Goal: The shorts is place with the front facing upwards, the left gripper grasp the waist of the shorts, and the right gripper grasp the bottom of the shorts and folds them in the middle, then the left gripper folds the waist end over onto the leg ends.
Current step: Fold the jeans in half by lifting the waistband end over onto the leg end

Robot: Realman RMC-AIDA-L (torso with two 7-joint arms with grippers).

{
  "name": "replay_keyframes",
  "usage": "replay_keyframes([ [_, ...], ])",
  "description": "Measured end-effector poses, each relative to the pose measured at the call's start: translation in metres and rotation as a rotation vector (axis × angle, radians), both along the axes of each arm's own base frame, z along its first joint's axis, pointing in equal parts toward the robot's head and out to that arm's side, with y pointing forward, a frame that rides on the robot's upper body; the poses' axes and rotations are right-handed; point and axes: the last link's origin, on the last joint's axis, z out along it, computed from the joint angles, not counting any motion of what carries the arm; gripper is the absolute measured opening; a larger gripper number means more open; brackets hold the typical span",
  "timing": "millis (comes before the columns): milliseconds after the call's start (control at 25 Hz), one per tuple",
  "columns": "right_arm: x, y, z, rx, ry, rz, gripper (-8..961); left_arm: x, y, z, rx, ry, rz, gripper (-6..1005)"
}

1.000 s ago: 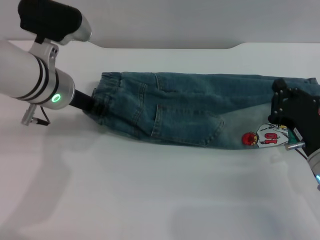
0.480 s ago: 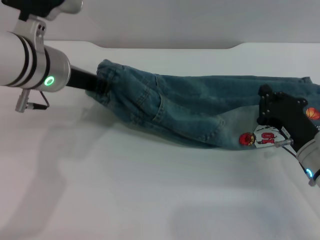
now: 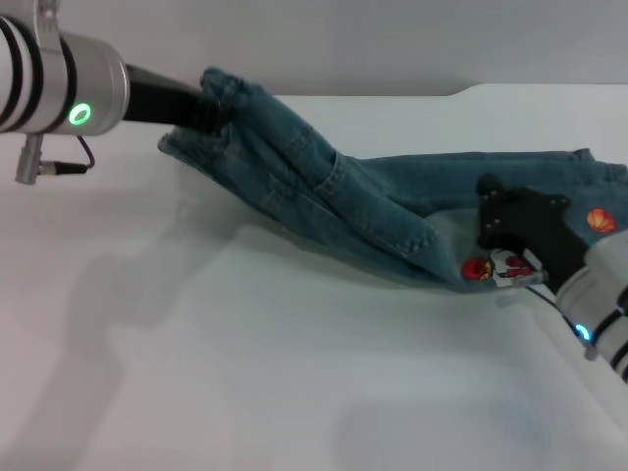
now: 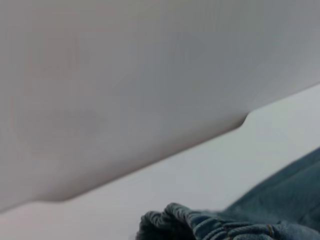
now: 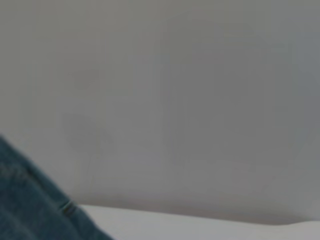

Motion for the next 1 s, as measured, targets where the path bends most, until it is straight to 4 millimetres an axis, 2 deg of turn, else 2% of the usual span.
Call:
replay_keyframes([
  [200,-0.009,0.007,-0.013,-0.082,0.013,-0.007,0,0.014,-0.004,0.006,0.021,-0.023,-0.05,100],
  [600,-0.039,0.019,-0.043,-0.257,-0.001,0.026,0,0.035,-0.013,0.016,0.042,-0.064,-0.131,99],
  [800,-0.057,0.02,-0.06,-0.368,0.015,0.039,0,0.049,-0.02,0.025,0.071,-0.073,-0.188,99],
  [1000,-0.085,0.013,-0.077,-0.452,-0.009,0.129,0,0.054,-0.022,0.025,0.07,-0.088,-0.215,99],
])
